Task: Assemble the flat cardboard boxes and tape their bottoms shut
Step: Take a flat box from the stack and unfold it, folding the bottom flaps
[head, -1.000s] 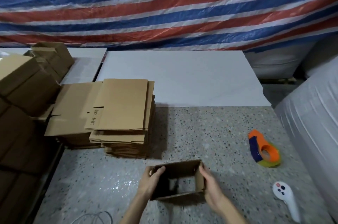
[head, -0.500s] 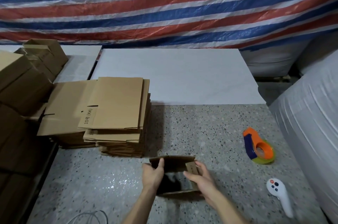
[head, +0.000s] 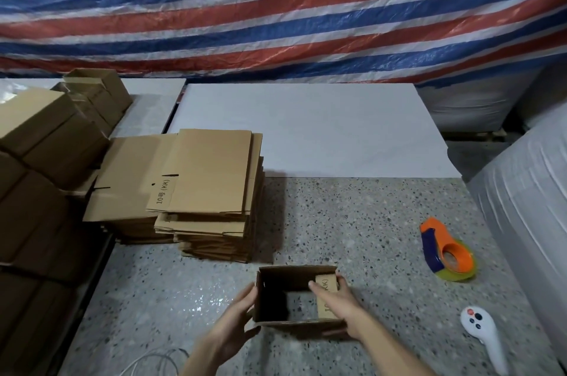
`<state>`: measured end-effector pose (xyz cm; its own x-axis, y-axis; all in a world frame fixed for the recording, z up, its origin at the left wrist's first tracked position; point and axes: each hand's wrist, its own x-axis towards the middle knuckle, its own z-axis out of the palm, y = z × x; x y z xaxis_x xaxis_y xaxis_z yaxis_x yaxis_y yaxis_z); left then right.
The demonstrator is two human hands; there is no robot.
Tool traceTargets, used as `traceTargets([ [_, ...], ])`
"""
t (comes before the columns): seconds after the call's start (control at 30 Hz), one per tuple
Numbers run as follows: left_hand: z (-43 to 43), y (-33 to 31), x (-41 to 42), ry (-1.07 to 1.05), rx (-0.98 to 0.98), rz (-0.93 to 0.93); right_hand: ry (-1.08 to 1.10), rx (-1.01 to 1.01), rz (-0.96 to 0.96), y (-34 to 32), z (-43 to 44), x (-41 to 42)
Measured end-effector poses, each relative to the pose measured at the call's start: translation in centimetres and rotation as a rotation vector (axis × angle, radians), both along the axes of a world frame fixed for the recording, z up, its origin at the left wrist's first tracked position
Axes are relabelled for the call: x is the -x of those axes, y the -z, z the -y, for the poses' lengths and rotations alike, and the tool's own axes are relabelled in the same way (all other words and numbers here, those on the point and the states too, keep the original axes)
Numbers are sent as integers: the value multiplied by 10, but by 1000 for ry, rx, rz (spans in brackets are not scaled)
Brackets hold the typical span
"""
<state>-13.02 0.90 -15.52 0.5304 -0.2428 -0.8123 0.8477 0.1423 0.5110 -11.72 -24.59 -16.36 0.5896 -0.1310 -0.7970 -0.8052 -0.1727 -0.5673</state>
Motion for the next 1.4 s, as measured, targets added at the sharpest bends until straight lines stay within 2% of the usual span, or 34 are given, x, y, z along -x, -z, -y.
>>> traceTargets([
  [0.1, 9, -3, 3, 80, -101, -21, -27, -15, -19, -5, -1, -1],
  [0.3, 37, 1, -15, 8, -419, 74, -80, 73, -32, -4, -1, 3],
  [0.4, 39, -1, -26, 94, -520, 80, -13, -94, -33, -9, 3, 8],
  [0.5, 40, 6, -27, 135, -613, 131, 90, -346, 81, -8, 20, 27],
  [0.6, 39, 12, -24, 161, -585, 157, -3, -487, 166, -6, 36, 50],
  [0.7, 36, 10, -19, 175, -470, 142, -106, -357, 295, -3, 33, 60],
  [0.83, 27, -4, -14, 152, -267, 94, 77, -278, 317, -4, 22, 56],
  [1.0, 14, -2, 12, 159, -83, 203, 97, -130, 352, -14, 15, 47],
  [1.17, 14, 3, 19, 160, -161, 343, 107, -41, 386, -8, 7, 56],
  [1.3, 26, 7, 24, -21, -399, 324, 229, 72, 432, 9, -7, 56],
  [1.4, 36, 9, 20, -92, -519, 294, 210, 166, 458, 13, -15, 46],
])
